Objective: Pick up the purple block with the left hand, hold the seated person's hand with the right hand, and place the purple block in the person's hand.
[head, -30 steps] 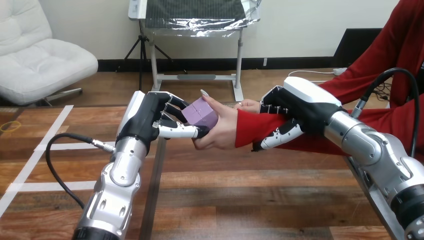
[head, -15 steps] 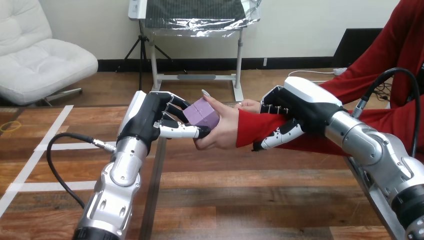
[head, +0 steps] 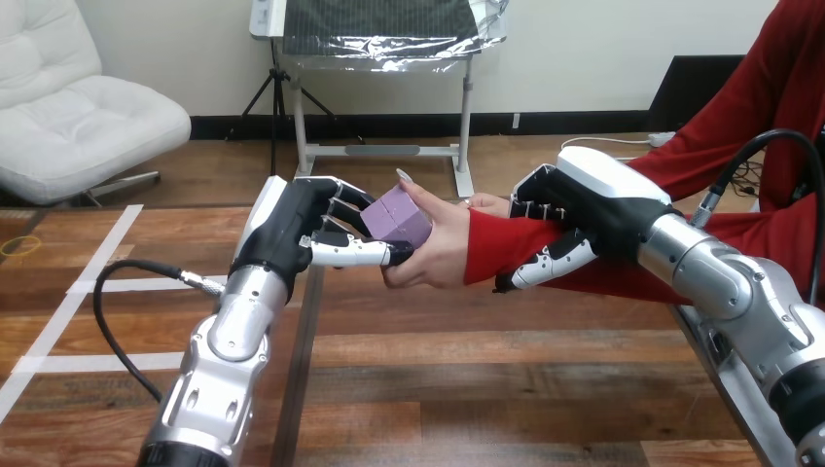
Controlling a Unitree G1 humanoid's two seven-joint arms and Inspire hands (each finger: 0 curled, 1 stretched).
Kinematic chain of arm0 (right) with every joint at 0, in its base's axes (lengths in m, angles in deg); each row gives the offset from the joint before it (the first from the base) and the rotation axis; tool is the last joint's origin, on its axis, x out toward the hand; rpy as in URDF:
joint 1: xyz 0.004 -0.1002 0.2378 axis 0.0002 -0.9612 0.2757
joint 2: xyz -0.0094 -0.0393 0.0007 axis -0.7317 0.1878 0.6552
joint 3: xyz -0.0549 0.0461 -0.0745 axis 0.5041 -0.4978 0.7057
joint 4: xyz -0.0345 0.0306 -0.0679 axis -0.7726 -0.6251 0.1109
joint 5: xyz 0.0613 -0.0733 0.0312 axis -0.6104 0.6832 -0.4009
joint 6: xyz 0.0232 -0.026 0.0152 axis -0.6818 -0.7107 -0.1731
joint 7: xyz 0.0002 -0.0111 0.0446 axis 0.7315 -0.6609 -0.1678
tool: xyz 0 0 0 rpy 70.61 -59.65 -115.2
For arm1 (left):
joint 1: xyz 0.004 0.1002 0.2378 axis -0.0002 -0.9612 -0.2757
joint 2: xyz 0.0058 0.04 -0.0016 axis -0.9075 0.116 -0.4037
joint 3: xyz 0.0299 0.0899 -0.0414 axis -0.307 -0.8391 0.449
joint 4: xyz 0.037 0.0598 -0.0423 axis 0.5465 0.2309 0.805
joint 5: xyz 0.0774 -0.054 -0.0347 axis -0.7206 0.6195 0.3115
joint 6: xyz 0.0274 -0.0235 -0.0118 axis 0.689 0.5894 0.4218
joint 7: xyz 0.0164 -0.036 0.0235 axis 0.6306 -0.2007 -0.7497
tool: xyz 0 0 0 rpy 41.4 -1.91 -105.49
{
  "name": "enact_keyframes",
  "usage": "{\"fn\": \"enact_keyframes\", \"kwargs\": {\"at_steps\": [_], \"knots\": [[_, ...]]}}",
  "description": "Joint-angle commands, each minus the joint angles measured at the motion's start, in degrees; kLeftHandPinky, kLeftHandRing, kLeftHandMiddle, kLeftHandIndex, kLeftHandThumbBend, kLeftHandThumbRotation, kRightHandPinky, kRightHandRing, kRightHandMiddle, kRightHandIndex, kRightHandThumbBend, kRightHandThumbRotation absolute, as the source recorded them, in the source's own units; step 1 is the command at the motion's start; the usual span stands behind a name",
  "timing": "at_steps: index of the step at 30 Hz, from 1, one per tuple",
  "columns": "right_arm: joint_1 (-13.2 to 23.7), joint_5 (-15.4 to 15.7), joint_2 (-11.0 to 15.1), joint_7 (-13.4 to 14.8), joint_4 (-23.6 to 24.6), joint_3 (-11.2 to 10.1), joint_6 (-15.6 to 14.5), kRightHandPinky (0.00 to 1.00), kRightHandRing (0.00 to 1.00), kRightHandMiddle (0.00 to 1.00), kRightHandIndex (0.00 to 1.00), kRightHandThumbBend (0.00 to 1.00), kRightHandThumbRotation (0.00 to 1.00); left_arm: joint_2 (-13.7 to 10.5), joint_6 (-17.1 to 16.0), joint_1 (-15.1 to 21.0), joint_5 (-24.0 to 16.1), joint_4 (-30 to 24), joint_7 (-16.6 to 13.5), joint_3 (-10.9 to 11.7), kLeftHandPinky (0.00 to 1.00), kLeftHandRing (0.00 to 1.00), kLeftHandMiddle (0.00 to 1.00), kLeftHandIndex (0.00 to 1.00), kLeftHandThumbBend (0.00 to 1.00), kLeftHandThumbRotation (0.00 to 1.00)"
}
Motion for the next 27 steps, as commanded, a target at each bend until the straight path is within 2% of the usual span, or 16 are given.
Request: {"fn": "enact_keyframes", "kwargs": {"at_steps": [1,8,14,17,27], "knots": [[2.68,-2.30,-2.27,-1.49,3.16,-0.14,1.99,0.25,0.30,0.37,0.42,0.82,0.29,1.34,0.17,2.25,1.66,-4.05,1.28,-0.31,0.50,0.63,0.69,0.71,0.62,0.28],[2.10,-2.64,-1.78,-2.43,4.20,-0.11,1.07,0.25,0.31,0.38,0.45,0.84,0.33,1.38,-0.23,1.38,2.01,-5.18,1.02,0.22,0.57,0.72,0.77,0.79,0.61,0.50],[1.51,-3.03,-1.45,-3.62,5.34,-0.29,0.03,0.26,0.31,0.39,0.47,0.85,0.35,0.96,-1.67,0.68,2.05,-5.48,0.82,0.35,0.60,0.74,0.78,0.80,0.63,0.66],[1.16,-3.26,-1.34,-4.17,5.94,-0.48,-0.42,0.26,0.32,0.39,0.48,0.85,0.37,0.79,-2.62,0.43,2.16,-5.33,0.85,0.49,0.61,0.75,0.78,0.79,0.67,0.76],[-0.03,-3.79,-0.97,-4.95,7.48,-0.97,-0.77,0.25,0.30,0.38,0.49,0.85,0.37,0.54,-4.67,-0.29,2.04,-5.03,0.62,0.76,0.64,0.77,0.80,0.79,0.75,0.91]]}}
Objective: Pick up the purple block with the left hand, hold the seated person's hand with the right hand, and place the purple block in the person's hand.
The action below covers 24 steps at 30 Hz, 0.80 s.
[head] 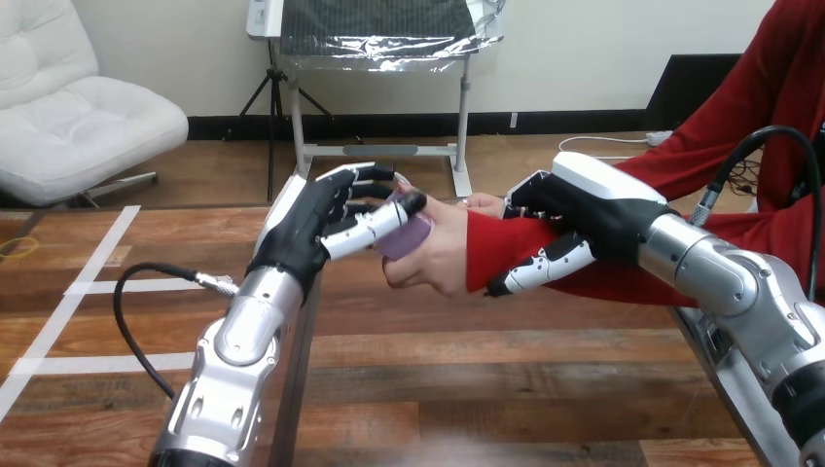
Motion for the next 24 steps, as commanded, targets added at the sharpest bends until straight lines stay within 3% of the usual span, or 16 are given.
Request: {"fn": "enact_keyframes", "kwargs": {"at_steps": [1,19,24], "knots": [[0.82,-1.95,-1.37,-0.32,4.38,-0.76,0.53,0.24,0.30,0.38,0.49,0.85,0.36,-0.94,-2.20,0.87,0.17,-2.80,-0.40,0.53,0.64,0.78,0.80,0.79,0.75,0.92],[-1.86,-3.19,-0.10,-1.76,7.70,-1.18,0.69,0.26,0.31,0.39,0.49,0.84,0.37,-1.52,-3.94,-0.46,0.45,-2.71,0.25,0.82,0.75,0.83,0.86,0.84,0.75,0.99],[-2.98,-3.27,0.35,-2.48,9.69,-1.36,-0.60,0.26,0.31,0.39,0.50,0.84,0.37,-1.72,-4.37,-0.92,0.52,-2.80,0.47,0.94,0.76,0.84,0.87,0.85,0.73,0.99]]}}
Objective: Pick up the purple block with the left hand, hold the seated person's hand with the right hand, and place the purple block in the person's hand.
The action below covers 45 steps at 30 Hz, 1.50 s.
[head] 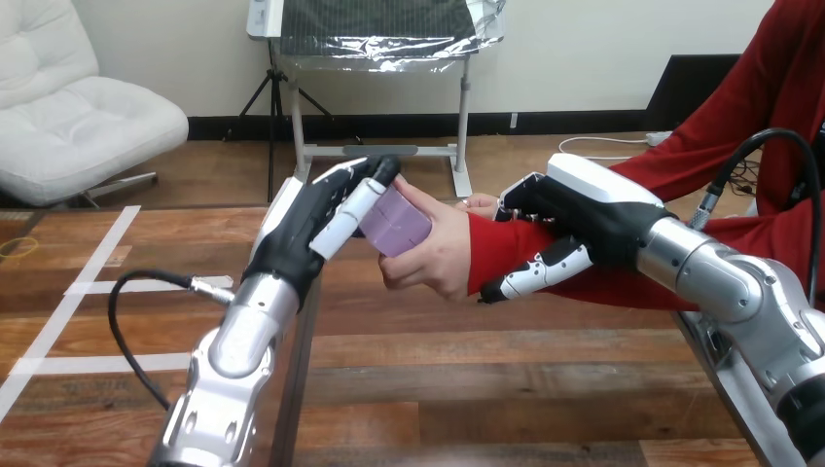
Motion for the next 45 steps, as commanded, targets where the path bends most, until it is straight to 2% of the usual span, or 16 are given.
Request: {"fn": "enact_keyframes", "kwargs": {"at_steps": [1,8,16,21,31,40,45], "knots": [[-0.45,-1.73,-0.40,-0.98,4.70,-0.91,-0.68,0.26,0.32,0.39,0.51,0.84,0.38,-1.45,-1.77,0.91,0.39,-2.60,0.25,0.64,0.77,0.85,0.87,0.85,0.73,0.99],[-2.04,-1.68,0.74,-2.07,7.23,-1.00,-1.53,0.32,0.38,0.46,0.56,0.86,0.45,-1.37,-1.32,0.05,0.67,-3.55,0.46,1.04,0.78,0.85,0.87,0.85,0.72,0.98],[-3.70,-0.74,2.24,-1.71,9.21,-1.00,-1.14,0.45,0.55,0.59,0.65,0.93,0.62,-1.27,-1.42,-1.04,1.30,-4.56,0.71,1.54,0.79,0.85,0.86,0.85,0.71,0.96],[-4.79,-1.35,3.08,-2.98,11.18,-1.44,-1.78,0.52,0.63,0.66,0.70,0.98,0.72,-1.25,-1.10,-2.12,1.96,-5.98,0.95,1.91,0.79,0.86,0.87,0.85,0.72,0.95],[-6.52,-3.03,4.70,-6.28,15.02,-2.48,-3.71,0.59,0.73,0.75,0.77,1.00,0.87,-1.64,-1.07,-3.99,2.36,-8.46,1.08,2.17,0.79,0.84,0.86,0.84,0.73,0.95],[-7.70,-6.54,5.68,-10.79,18.55,-3.80,-7.87,0.66,0.81,0.82,0.82,1.00,0.92,-1.93,-1.70,-5.61,2.60,-10.34,1.16,2.51,0.77,0.82,0.84,0.82,0.65,0.95],[-8.27,-9.14,6.26,-14.56,21.47,-4.65,-12.97,0.71,0.85,0.85,0.85,1.00,0.89,-2.10,-2.07,-6.34,2.72,-10.93,1.43,2.77,0.76,0.81,0.83,0.81,0.61,0.95]]}}
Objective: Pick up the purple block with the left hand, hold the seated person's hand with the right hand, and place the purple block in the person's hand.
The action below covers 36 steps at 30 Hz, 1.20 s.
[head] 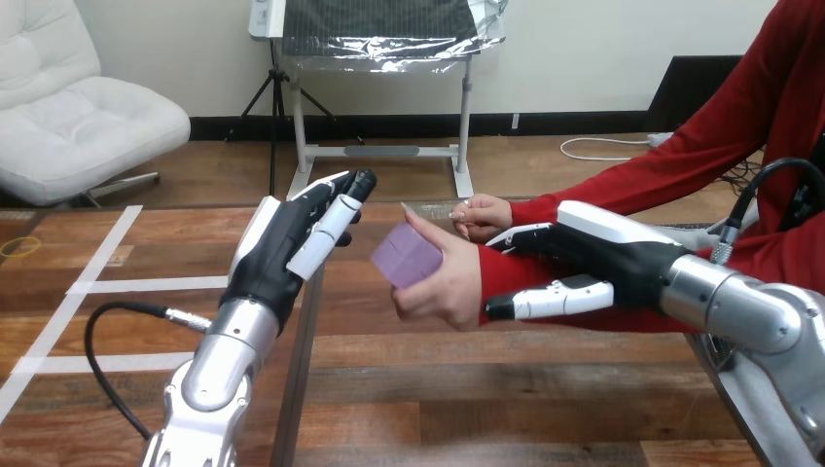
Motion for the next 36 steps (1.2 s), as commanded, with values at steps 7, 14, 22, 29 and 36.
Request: {"fn": "enact_keyframes", "kwargs": {"at_steps": [7,14,22,29,36], "knots": [[0.98,-5.40,2.36,-6.17,8.71,-4.29,-8.88,0.76,0.90,0.90,0.89,1.00,0.82,-1.43,-1.73,-0.19,0.56,-3.65,0.20,0.99,0.73,0.79,0.81,0.80,0.58,0.94],[-0.10,-6.12,4.02,-8.28,12.77,-5.40,-11.23,0.77,0.92,0.92,0.91,1.00,0.82,-1.38,-1.80,-1.05,1.12,-4.27,0.32,1.27,0.70,0.78,0.81,0.79,0.54,0.93],[-2.01,-6.55,4.85,-7.53,15.10,-7.16,-9.61,0.73,0.90,0.91,0.91,1.00,0.88,-1.04,-2.64,-2.36,1.91,-5.34,0.32,1.54,0.68,0.77,0.80,0.77,0.50,0.92],[-5.43,-4.99,4.60,-3.61,18.64,-9.47,-8.22,0.66,0.85,0.88,0.91,1.00,0.95,-0.90,-4.62,-4.30,2.37,-7.37,0.19,1.47,0.65,0.76,0.79,0.76,0.49,0.91],[-9.87,-3.05,2.38,2.82,23.73,-11.90,-10.00,0.63,0.81,0.86,0.89,1.00,0.99,-0.61,-5.97,-6.55,2.40,-10.49,-0.44,1.45,0.62,0.74,0.77,0.73,0.51,0.89]]}}
